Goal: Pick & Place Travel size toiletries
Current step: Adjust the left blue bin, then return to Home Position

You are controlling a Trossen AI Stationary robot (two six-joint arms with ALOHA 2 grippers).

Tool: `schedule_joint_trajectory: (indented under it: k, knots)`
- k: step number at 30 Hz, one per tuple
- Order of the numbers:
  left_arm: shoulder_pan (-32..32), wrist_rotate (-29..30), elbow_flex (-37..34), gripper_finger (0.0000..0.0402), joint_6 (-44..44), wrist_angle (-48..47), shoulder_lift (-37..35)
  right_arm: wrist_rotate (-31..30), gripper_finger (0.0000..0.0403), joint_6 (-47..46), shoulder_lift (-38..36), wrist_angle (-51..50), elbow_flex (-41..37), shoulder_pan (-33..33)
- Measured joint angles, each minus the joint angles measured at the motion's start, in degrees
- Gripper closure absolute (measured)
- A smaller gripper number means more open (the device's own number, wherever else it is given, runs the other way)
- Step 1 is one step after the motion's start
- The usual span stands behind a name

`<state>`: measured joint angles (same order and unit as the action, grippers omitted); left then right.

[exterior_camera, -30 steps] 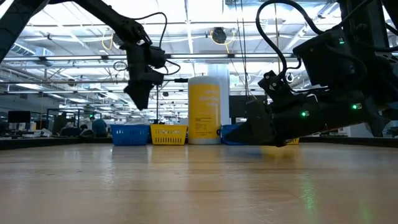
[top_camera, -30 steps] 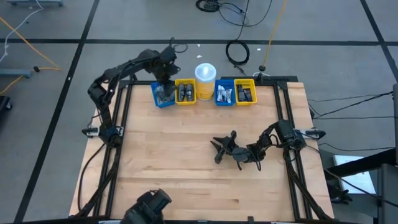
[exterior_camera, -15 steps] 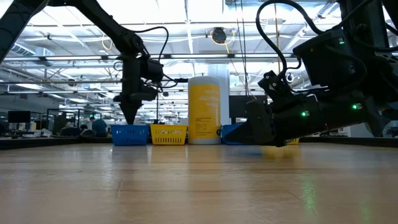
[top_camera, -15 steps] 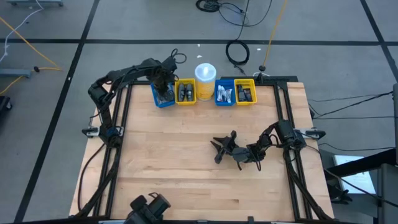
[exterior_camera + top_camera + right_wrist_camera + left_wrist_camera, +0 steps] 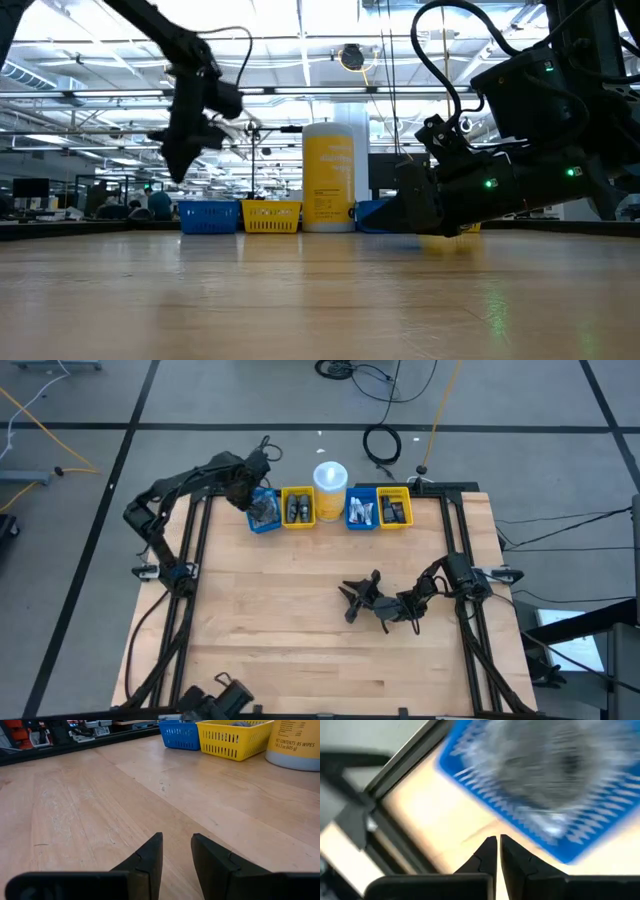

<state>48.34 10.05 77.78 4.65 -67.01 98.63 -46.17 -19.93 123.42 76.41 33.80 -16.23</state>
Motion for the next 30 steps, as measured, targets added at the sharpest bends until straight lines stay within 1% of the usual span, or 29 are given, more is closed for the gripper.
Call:
schedule_joint_trajectory:
  k: [4, 7, 10, 14, 17, 20, 22, 25, 30]
  knots:
    - [3.38, 0.82, -5.64, 0.0398, 2.92, 1.79, 0.0, 0.0, 0.0305, -0.6, 0.0, 0.01, -0.01, 0.02]
    - [4.62, 0.85, -10.93, 0.0391, 2.11, 9.14, 0.04, 0.0, 0.0305, -0.63, 0.0, 0.03, 0.0, 0.02]
    - [5.17, -1.58, -14.17, 0.0394, 1.18, 16.6, 0.04, 0.0, 0.0305, -0.63, 0.0, 0.03, 0.0, 0.02]
    - [5.2, -1.85, -16.23, 0.0398, -0.02, 23.97, 0.03, 0.0, 0.0305, -0.59, 0.0, 0.03, 0.0, 0.02]
    - [5.16, -1.74, -16.15, 0.0393, -0.33, 29.16, 0.02, 0.0, 0.0305, -0.56, 0.0, 0.03, 0.0, 0.01]
    - [5.46, -1.74, -16.17, 0.0398, -1.22, 32.71, 0.02, 0.0, 0.0305, -0.48, 0.0, 0.01, -0.01, 0.01]
    - [5.62, -1.77, -16.17, 0.04, -1.15, 34.11, 0.02, 0.0, 0.0305, -0.47, 0.0, 0.01, 0.0, 0.01]
    - [5.64, -1.77, -16.17, 0.0393, -1.14, 33.81, 0.02, 0.0, 0.0305, -0.47, 0.0, 0.01, 0.0, 0.01]
    - [5.66, 0.74, -16.17, 0.0394, -2.24, 30.0, 0.02, 0.0, 0.0305, -0.57, 0.0, -0.01, -0.01, 0.02]
